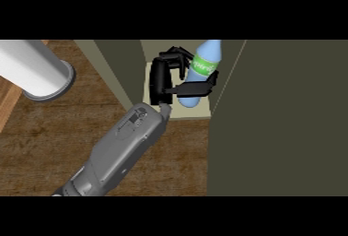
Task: Pick up the bottled water, place it into the cabinet and close the cabinet
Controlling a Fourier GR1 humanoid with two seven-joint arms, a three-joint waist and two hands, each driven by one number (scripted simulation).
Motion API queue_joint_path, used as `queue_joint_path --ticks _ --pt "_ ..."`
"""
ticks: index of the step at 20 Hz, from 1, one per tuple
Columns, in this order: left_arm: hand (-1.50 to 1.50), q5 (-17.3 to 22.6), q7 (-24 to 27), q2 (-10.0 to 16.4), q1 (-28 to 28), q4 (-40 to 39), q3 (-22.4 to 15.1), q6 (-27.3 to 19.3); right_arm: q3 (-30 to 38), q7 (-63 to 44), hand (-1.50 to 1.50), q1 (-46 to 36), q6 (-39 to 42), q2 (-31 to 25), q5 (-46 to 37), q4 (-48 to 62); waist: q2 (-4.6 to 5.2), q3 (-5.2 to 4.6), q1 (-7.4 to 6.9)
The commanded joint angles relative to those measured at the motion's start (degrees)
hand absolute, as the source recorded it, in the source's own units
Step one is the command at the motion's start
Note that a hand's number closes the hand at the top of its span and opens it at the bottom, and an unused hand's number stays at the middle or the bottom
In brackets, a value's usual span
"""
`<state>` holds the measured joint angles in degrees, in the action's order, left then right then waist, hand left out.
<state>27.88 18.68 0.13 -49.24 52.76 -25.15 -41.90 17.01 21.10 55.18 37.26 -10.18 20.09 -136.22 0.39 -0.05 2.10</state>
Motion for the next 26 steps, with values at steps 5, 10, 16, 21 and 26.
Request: queue_joint_path --ticks 5,10,16,21,26 --pt "1.50 6.0 8.7 -0.1 -4.9 -13.0 5.2 2.6 -0.7 -2.0 -1.50 0.8 1.5 0.6 6.2 -3.4 0.34 -0.01 1.10" --pt "1.50 5.9 11.0 -0.1 -10.0 -20.8 6.6 4.0 -3.0 -2.4 -1.50 -1.4 0.8 2.2 2.4 -3.0 0.36 0.01 1.01" --pt "-1.50 0.6 8.9 -0.1 -14.6 -30.0 3.9 3.9 -0.2 -4.8 -1.50 -3.8 -1.0 -0.6 7.5 -2.6 0.37 0.02 0.27" --pt "-1.50 -1.0 10.8 -0.1 -17.5 -36.1 4.8 3.5 0.7 -1.1 -1.50 0.4 2.9 0.8 5.2 -2.7 0.26 0.03 1.60" --pt "-1.50 1.2 13.3 -0.1 -17.5 -39.0 8.1 5.6 -1.2 -4.3 -1.50 -4.9 -0.4 0.2 4.8 -3.3 0.76 -0.01 1.42"
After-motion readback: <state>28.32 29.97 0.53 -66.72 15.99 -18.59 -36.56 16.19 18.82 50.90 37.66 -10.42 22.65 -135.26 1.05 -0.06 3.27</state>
